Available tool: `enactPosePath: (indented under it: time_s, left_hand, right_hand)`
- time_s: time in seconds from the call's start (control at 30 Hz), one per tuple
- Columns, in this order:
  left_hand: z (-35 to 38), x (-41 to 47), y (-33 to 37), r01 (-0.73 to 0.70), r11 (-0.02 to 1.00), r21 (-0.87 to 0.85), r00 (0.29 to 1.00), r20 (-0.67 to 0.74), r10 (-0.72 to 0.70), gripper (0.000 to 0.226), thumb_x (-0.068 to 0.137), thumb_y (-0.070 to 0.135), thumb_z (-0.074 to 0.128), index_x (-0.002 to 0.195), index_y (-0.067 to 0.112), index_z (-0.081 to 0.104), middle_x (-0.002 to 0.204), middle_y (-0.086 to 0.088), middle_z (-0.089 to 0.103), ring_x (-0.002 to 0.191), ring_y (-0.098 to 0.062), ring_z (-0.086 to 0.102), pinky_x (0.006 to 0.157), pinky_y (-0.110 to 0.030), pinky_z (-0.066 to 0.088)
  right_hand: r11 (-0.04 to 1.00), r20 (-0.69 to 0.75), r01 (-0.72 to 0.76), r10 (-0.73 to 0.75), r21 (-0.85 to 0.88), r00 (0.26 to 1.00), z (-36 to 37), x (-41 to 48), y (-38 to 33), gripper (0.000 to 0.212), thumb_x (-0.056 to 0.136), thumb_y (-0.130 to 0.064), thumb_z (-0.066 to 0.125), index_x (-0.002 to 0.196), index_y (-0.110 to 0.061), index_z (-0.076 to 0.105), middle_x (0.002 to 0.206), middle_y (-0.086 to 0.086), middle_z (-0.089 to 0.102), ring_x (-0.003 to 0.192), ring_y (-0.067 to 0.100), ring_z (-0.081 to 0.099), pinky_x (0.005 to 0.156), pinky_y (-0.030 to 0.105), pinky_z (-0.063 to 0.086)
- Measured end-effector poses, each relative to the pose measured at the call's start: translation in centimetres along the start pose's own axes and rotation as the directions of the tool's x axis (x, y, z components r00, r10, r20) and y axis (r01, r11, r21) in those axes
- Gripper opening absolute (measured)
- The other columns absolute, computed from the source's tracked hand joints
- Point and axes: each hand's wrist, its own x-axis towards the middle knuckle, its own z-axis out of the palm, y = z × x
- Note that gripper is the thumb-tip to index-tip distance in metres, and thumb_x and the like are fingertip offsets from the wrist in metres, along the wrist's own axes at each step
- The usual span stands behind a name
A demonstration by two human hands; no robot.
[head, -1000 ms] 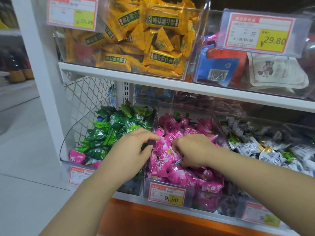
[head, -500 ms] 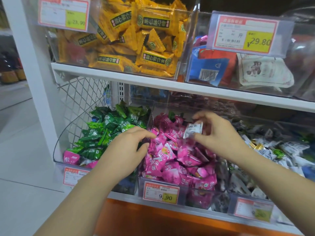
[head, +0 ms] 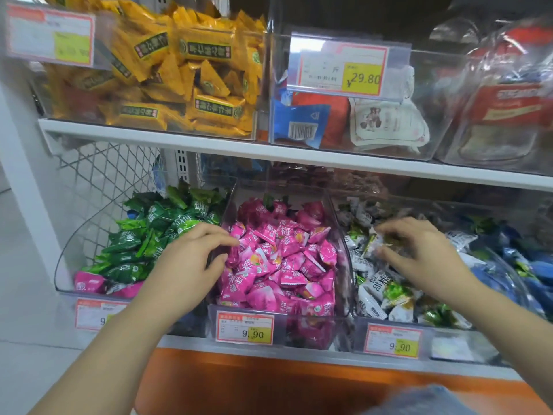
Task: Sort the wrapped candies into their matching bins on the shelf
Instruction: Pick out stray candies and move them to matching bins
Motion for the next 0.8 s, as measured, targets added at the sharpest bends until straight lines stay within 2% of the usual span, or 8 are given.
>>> enactPosePath:
  time_s: [0.13, 0.23, 0.33, 0.47, 0.57, 0.63, 0.7, 0.8]
  left_hand:
    - [0.1, -0.3, 0.0, 0.005, 1.000, 0.003, 1.000, 0.007, -0.005, 0.029, 0.088, 0.011, 0.062, 0.108, 0.032, 0.068, 0.109, 0.024, 0.047, 0.104, -0.004, 0.050, 0.097, -0.027, 0.037]
    - [0.1, -0.3, -0.1, 0.005, 1.000, -0.005, 1.000, 0.009, -0.005, 0.029, 0.088, 0.011, 0.061, 0.109, 0.030, 0.068, 0.111, 0.022, 0.049, 0.105, -0.003, 0.050, 0.096, -0.022, 0.034]
    - [0.0, -0.3, -0.2, 0.007, 1.000, -0.015, 1.000, 0.011, -0.007, 0.028, 0.090, 0.012, 0.059, 0.110, 0.030, 0.067, 0.112, 0.023, 0.048, 0.103, -0.001, 0.049, 0.092, -0.016, 0.032]
    - [-0.3, -0.2, -0.4, 0.002, 1.000, -0.027, 1.000, 0.030, -0.001, 0.029, 0.090, 0.012, 0.059, 0.108, 0.034, 0.065, 0.108, 0.033, 0.045, 0.096, -0.005, 0.056, 0.087, -0.015, 0.037]
    - [-0.5, -0.2, -0.6, -0.004, 1.000, -0.020, 0.999, 0.046, 0.005, 0.028, 0.090, 0.015, 0.059, 0.109, 0.035, 0.065, 0.108, 0.037, 0.043, 0.092, -0.013, 0.061, 0.085, -0.016, 0.039]
    - [-0.6, -0.2, -0.7, -0.013, 1.000, -0.024, 0.998, 0.059, 0.014, 0.028, 0.090, 0.016, 0.058, 0.110, 0.035, 0.064, 0.109, 0.036, 0.043, 0.091, -0.014, 0.062, 0.088, -0.019, 0.041]
    - [-0.7, -0.1, -0.7, -0.014, 0.999, -0.035, 0.997, 0.069, 0.017, 0.028, 0.091, 0.018, 0.058, 0.111, 0.037, 0.064, 0.111, 0.035, 0.044, 0.090, -0.013, 0.062, 0.089, -0.020, 0.042]
    - [-0.8, 0.0, -0.7, -0.015, 0.999, -0.036, 0.996, 0.083, 0.018, 0.028, 0.092, 0.020, 0.057, 0.112, 0.037, 0.064, 0.113, 0.033, 0.045, 0.086, -0.009, 0.062, 0.088, -0.021, 0.043]
  right_hand:
    - [0.995, 0.024, 0.094, -0.095, 0.028, 0.995, -0.3, 0.1, -2.0, 0.028, 0.084, -0.026, 0.068, 0.111, -0.023, 0.068, 0.116, -0.005, 0.064, 0.113, 0.020, 0.051, 0.100, 0.039, 0.039]
    - [0.979, 0.043, 0.180, -0.185, 0.092, 0.982, -0.3, 1.1, -4.8, 0.028, 0.087, -0.029, 0.064, 0.115, -0.024, 0.066, 0.116, -0.007, 0.063, 0.112, 0.012, 0.052, 0.100, 0.028, 0.037]
    - [0.946, 0.198, 0.270, -0.303, 0.179, 0.932, 0.8, 2.6, -8.1, 0.027, 0.089, -0.030, 0.061, 0.116, -0.027, 0.065, 0.110, -0.013, 0.063, 0.093, -0.005, 0.055, 0.090, 0.014, 0.042]
    - [0.915, 0.437, 0.333, -0.402, 0.228, 0.804, 4.1, 5.2, -11.2, 0.034, 0.091, -0.026, 0.059, 0.124, -0.024, 0.060, 0.121, -0.006, 0.064, 0.109, 0.008, 0.058, 0.098, 0.028, 0.044]
    - [0.919, 0.541, 0.338, -0.392, 0.202, 0.744, 6.2, 7.1, -12.5, 0.039, 0.093, -0.028, 0.058, 0.131, -0.019, 0.055, 0.131, -0.001, 0.058, 0.119, 0.014, 0.053, 0.099, 0.024, 0.039]
    - [0.930, 0.598, 0.340, -0.351, 0.136, 0.721, 7.3, 8.1, -12.9, 0.044, 0.093, -0.035, 0.057, 0.132, -0.017, 0.053, 0.132, 0.001, 0.056, 0.115, 0.015, 0.053, 0.089, 0.022, 0.037]
    - [0.943, 0.639, 0.319, -0.302, 0.092, 0.707, 7.9, 8.8, -13.3, 0.045, 0.092, -0.040, 0.056, 0.130, -0.016, 0.052, 0.121, 0.003, 0.059, 0.098, 0.014, 0.051, 0.078, 0.021, 0.033]
    - [0.942, 0.679, 0.334, -0.263, 0.028, 0.685, 8.6, 9.2, -13.5, 0.045, 0.092, -0.042, 0.055, 0.126, -0.014, 0.048, 0.086, -0.007, 0.051, 0.084, 0.014, 0.045, 0.071, 0.024, 0.031]
